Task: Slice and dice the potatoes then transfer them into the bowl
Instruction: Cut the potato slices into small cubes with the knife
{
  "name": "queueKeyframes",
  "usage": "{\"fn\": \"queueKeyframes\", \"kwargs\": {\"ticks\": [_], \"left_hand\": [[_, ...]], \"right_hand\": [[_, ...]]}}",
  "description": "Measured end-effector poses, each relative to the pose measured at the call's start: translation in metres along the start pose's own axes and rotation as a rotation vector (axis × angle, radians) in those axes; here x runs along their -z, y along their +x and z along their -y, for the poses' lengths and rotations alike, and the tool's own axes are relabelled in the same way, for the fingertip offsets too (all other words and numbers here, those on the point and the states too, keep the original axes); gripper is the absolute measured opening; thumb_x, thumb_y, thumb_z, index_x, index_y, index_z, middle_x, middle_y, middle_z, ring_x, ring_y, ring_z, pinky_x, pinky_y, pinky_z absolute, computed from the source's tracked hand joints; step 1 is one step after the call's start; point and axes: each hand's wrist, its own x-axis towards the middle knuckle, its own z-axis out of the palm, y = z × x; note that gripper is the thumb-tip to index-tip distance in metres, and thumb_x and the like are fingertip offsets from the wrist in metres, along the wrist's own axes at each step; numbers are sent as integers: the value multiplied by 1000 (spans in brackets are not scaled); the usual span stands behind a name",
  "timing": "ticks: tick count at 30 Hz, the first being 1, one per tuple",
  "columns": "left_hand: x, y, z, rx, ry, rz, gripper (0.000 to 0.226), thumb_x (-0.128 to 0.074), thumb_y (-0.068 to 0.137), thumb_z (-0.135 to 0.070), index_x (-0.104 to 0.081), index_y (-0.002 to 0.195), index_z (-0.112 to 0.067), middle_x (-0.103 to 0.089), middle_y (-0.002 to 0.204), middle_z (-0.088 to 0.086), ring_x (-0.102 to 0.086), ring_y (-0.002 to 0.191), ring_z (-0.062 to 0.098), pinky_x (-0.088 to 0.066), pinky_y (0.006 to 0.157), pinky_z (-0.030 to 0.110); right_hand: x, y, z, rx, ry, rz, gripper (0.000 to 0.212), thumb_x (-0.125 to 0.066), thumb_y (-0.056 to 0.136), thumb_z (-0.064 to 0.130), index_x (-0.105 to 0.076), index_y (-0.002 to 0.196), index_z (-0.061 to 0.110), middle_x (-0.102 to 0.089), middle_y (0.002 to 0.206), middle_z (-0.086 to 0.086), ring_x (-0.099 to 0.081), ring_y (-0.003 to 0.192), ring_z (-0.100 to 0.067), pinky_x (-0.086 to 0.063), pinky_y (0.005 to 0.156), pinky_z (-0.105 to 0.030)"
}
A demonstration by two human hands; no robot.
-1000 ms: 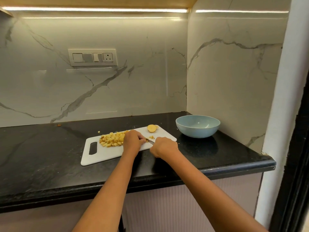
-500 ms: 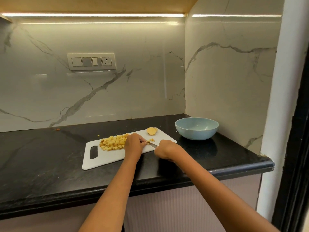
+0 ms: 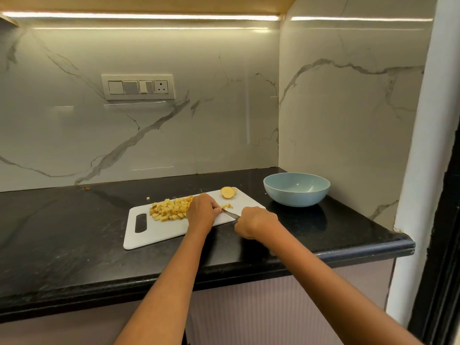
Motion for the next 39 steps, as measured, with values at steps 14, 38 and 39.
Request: {"fn": "queueKeyframes", "kwargs": {"ticks": [14,38,39], "left_hand": [[-4,-1,1,-2,28,-74,15,-58,87,-8,-72,81,-7,-67,86,9,-54,77,16,-37,64,25],[-4,33,13,-317,69,170,20,-63,86,-19,-70,105,-16,-68,103,3,-58,92,14,-45,80,21],[-4,36,12,-331,76,206,19,-64,85,-20,-70,103,-17,-68,103,2,-58,91,13,-47,82,23]], "right_hand": [[-21,8,-10,52,-76,-248,27,-45,96,26,-56,115,10,-61,108,-7,-59,97,-20,-44,76,-28],[-15,93,-19,67,494,-601,44,-29,102,33,-61,89,6,-55,77,-3,-53,72,-16,-42,63,-30],[-13,97,-18,77,493,-621,43,-29,102,34,-59,85,8,-55,76,-3,-53,71,-16,-43,64,-31]]}}
